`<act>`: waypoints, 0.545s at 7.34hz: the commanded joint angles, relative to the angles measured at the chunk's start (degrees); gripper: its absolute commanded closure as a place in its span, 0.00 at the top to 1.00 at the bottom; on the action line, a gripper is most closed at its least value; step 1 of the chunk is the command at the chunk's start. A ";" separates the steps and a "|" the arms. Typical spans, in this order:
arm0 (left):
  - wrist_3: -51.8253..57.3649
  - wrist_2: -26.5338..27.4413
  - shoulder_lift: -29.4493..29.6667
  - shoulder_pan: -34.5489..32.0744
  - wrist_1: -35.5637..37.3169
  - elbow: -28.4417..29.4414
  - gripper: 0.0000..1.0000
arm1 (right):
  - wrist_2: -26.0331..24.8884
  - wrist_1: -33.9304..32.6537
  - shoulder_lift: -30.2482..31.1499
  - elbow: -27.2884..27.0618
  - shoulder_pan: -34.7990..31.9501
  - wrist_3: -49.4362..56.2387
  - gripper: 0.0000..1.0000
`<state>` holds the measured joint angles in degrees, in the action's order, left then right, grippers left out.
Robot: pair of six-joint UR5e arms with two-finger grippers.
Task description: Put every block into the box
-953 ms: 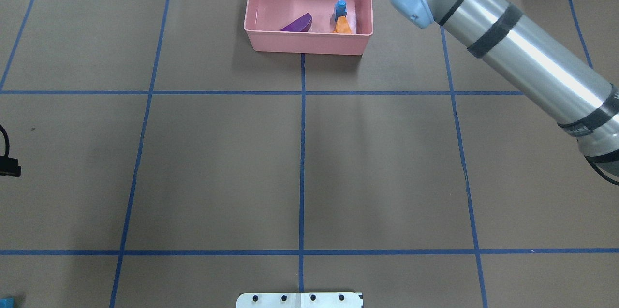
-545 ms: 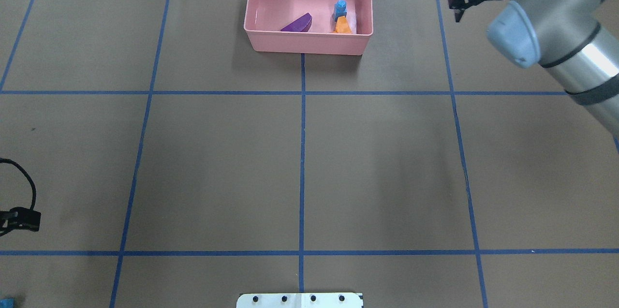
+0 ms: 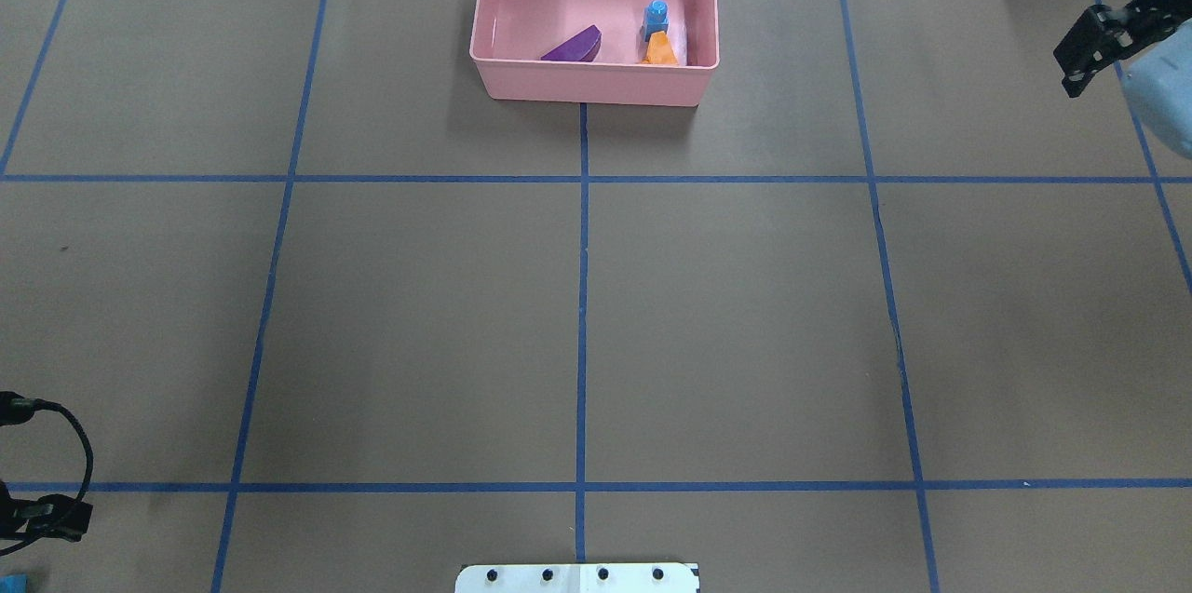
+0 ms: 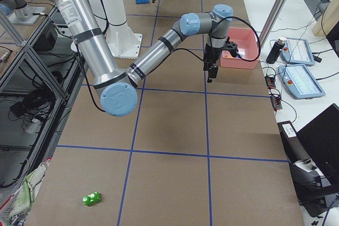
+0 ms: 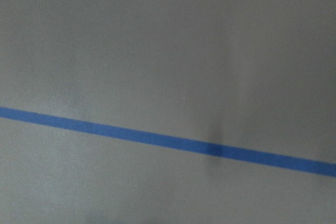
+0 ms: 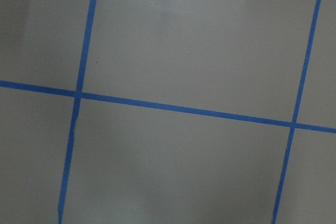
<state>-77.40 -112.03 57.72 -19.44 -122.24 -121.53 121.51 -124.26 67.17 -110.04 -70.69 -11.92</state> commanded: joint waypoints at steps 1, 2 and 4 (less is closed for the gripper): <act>-0.20 -0.21 -8.82 1.77 -11.93 0.24 1.00 | -0.13 -0.37 2.78 -1.49 -1.03 2.78 1.00; -0.46 -0.21 -8.76 2.47 -13.27 2.24 1.00 | -0.13 -0.28 3.14 -1.67 -1.12 2.95 1.00; -5.00 -0.21 -4.58 5.71 -20.46 8.73 1.00 | -0.30 0.59 6.20 -2.20 -1.12 4.71 1.00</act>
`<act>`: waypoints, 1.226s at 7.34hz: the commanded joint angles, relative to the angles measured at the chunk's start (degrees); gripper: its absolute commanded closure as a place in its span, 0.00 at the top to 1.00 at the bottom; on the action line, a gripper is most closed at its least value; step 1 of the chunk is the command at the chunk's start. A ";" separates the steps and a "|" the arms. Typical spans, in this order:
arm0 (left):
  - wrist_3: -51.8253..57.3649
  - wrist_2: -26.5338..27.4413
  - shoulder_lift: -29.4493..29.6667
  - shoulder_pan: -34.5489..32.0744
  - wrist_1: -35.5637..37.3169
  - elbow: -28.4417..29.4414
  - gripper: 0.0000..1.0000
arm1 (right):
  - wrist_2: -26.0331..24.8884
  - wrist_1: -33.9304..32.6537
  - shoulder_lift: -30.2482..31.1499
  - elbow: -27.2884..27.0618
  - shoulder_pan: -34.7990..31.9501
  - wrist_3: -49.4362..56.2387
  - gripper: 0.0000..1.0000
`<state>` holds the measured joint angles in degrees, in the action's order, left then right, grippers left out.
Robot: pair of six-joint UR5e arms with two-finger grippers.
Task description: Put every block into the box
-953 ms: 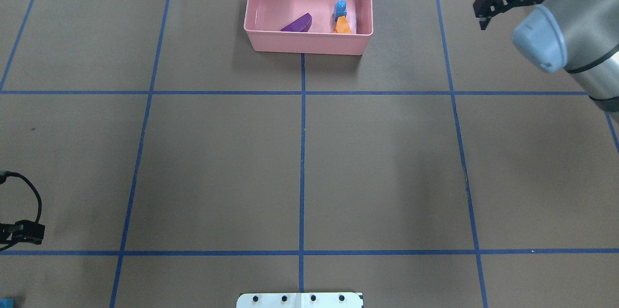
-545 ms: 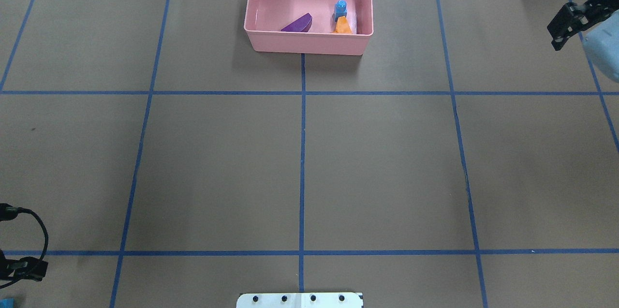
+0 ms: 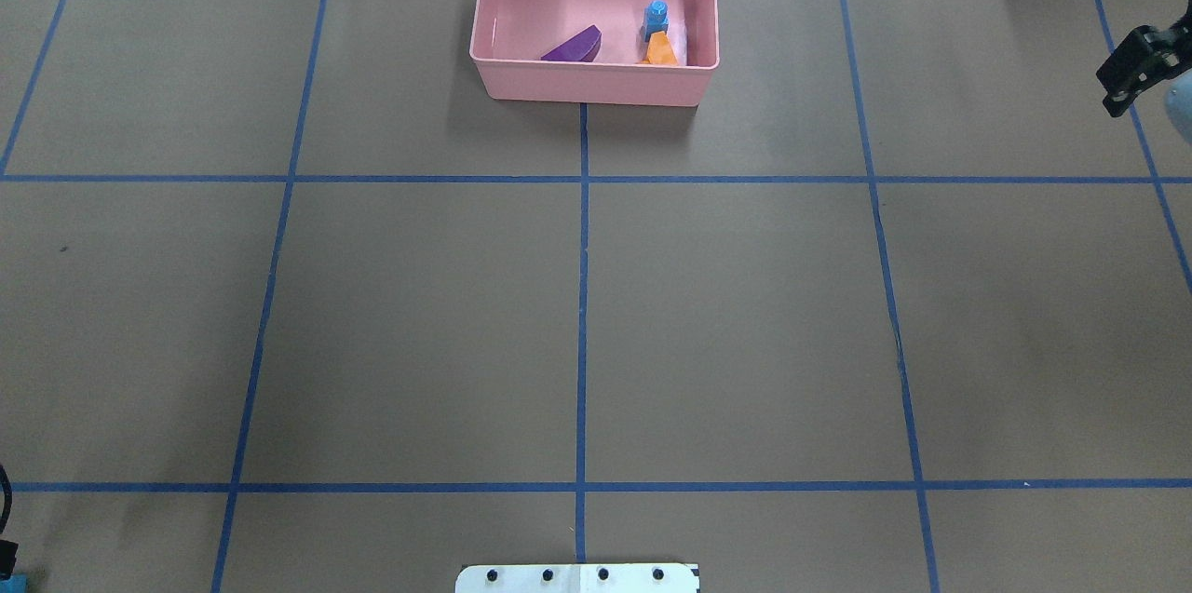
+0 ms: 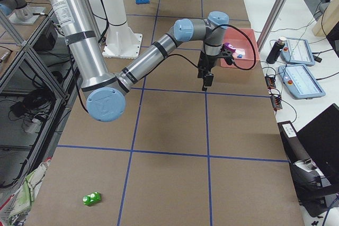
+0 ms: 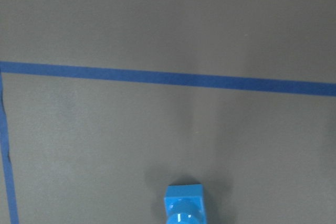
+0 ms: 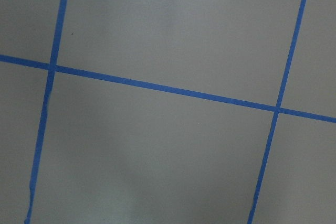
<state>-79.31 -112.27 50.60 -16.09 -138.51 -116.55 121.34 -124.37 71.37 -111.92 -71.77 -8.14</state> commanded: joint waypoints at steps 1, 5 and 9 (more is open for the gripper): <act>-7.74 0.55 5.01 6.04 -4.22 3.87 1.00 | -0.32 0.62 2.28 -0.41 -0.04 2.59 1.00; -8.76 1.61 4.60 8.54 -4.40 3.87 1.00 | -1.02 0.62 2.90 -0.23 -0.48 5.51 1.00; -8.76 1.61 4.07 8.54 -4.49 3.79 0.77 | -1.02 0.62 3.07 -0.14 -0.48 5.51 1.00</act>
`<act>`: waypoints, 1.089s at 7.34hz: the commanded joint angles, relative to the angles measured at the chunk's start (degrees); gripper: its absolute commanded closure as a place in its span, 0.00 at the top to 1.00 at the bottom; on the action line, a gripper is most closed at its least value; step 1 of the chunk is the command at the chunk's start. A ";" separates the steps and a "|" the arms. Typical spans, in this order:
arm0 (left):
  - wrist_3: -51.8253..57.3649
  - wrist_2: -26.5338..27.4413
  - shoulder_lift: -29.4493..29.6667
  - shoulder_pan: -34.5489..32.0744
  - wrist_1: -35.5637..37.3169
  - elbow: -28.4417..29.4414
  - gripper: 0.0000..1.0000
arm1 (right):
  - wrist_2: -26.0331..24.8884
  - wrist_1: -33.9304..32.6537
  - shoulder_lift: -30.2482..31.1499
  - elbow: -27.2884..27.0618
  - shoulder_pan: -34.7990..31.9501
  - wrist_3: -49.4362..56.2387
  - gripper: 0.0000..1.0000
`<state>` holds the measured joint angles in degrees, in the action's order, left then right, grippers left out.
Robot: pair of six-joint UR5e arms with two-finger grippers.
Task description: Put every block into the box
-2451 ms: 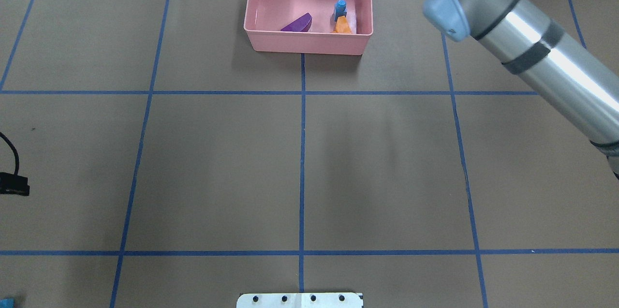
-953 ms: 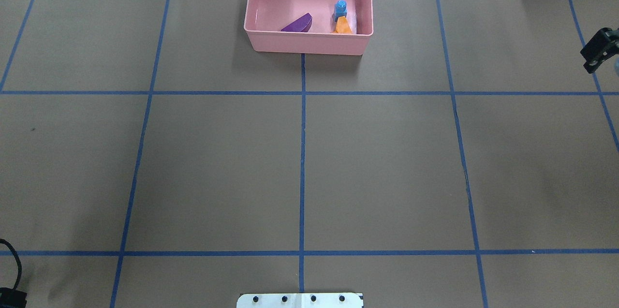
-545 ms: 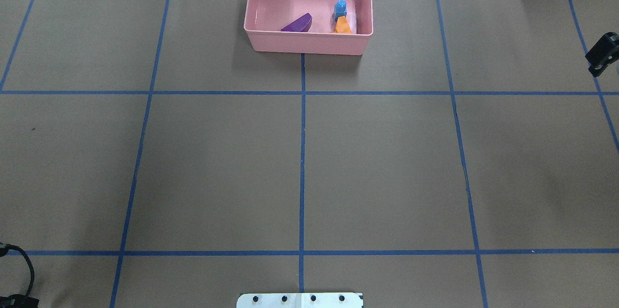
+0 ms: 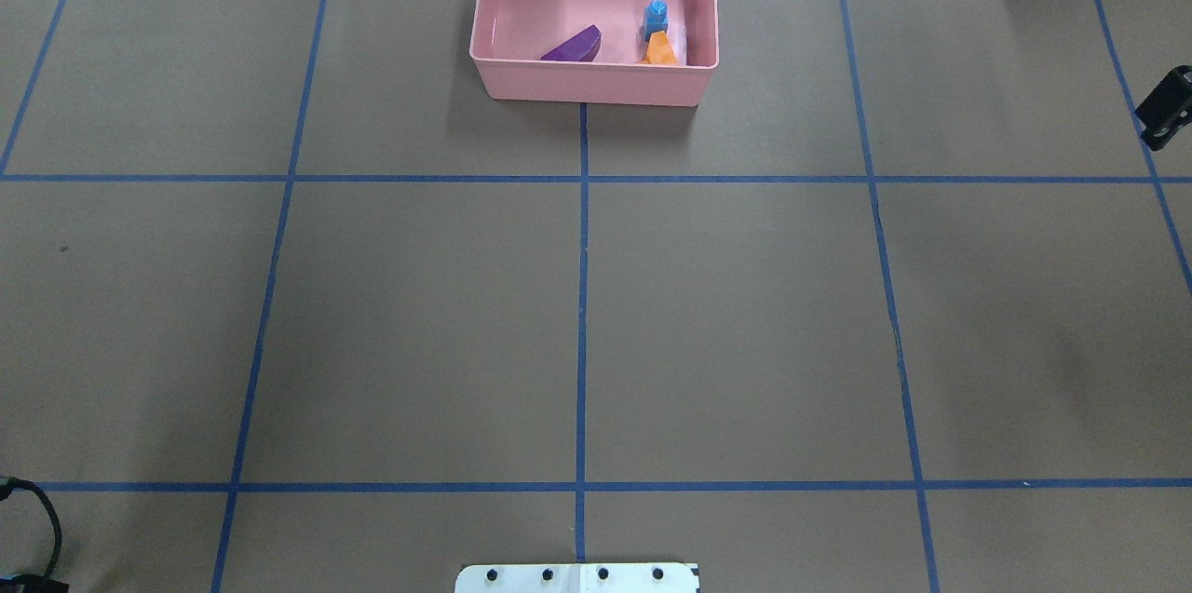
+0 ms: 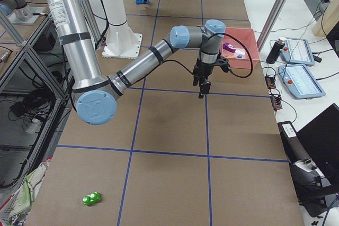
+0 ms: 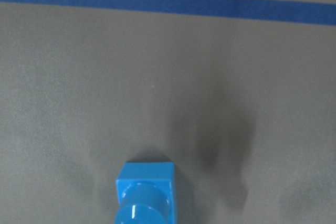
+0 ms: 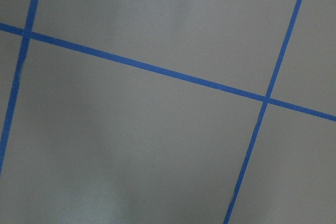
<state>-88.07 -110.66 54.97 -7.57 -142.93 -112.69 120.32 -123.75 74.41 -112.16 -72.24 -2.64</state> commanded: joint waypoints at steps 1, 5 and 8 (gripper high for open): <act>0.17 0.00 -0.31 0.96 -0.24 -0.07 0.57 | 0.00 0.00 0.30 -0.16 -0.09 0.00 1.00; 0.26 -0.78 -3.70 1.94 -5.31 -3.04 0.00 | 0.09 0.00 1.17 -0.16 -0.71 0.79 1.00; -0.27 -11.81 -7.52 -6.43 -5.34 -13.59 0.00 | 0.09 1.05 7.13 -1.29 -1.67 2.90 1.00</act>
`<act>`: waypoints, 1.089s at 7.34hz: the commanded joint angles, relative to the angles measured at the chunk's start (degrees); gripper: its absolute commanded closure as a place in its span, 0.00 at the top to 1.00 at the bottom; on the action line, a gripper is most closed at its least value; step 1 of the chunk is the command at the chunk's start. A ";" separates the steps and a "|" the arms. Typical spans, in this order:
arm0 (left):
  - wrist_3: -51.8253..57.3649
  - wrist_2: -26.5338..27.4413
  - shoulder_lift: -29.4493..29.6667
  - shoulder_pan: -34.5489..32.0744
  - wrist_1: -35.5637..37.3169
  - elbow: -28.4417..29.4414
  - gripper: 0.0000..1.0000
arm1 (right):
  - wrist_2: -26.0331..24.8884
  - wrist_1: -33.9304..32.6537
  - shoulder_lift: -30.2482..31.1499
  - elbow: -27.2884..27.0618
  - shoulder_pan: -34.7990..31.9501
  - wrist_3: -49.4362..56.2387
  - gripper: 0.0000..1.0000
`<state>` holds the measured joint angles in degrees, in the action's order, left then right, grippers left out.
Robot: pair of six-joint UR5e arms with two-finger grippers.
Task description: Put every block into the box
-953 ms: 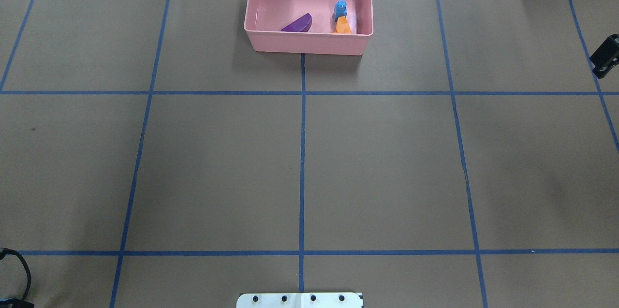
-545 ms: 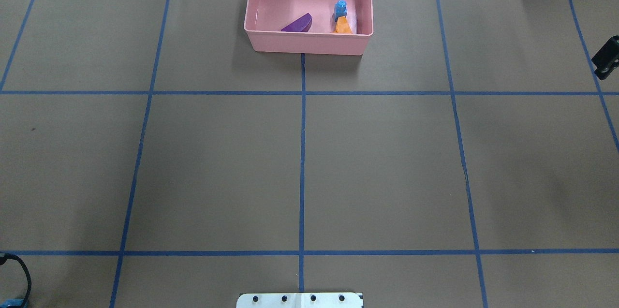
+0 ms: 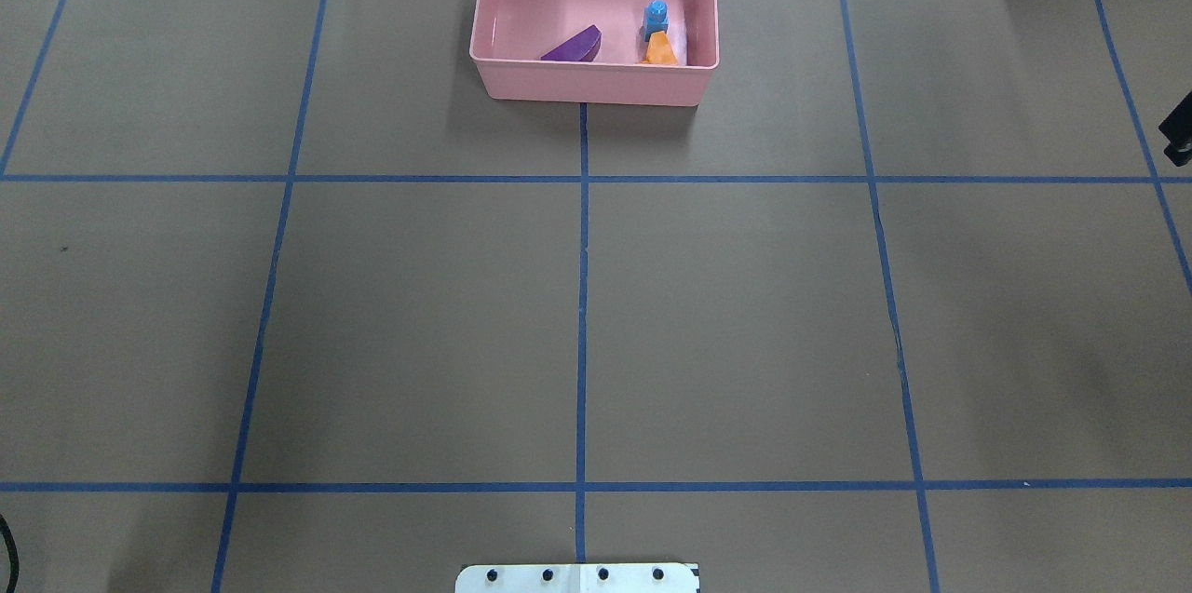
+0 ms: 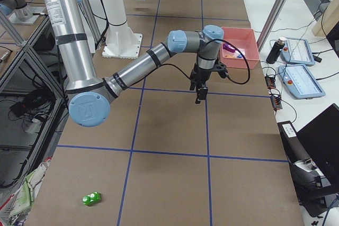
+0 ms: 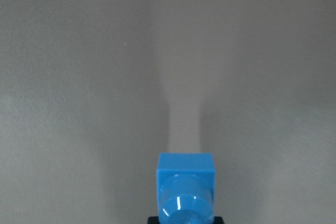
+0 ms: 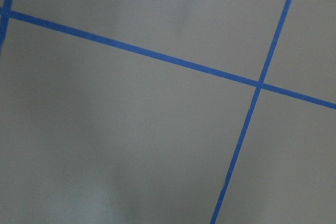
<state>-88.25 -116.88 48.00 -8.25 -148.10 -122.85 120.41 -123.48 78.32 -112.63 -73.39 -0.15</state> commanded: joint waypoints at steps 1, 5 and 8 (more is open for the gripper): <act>0.27 -11.47 2.25 -13.29 -0.17 -3.88 0.00 | 0.00 4.87 7.24 -1.53 -1.49 1.28 1.00; 0.98 -15.64 21.09 -26.77 10.73 -2.74 0.00 | 0.18 16.73 26.82 -0.75 -2.02 9.68 1.00; 7.53 -19.58 42.48 -36.70 31.34 1.46 0.00 | 0.18 35.25 38.20 8.52 -2.46 12.43 1.00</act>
<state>-84.70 -133.81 82.67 -39.93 -123.64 -123.61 120.65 -96.67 112.28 -109.43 -75.75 10.36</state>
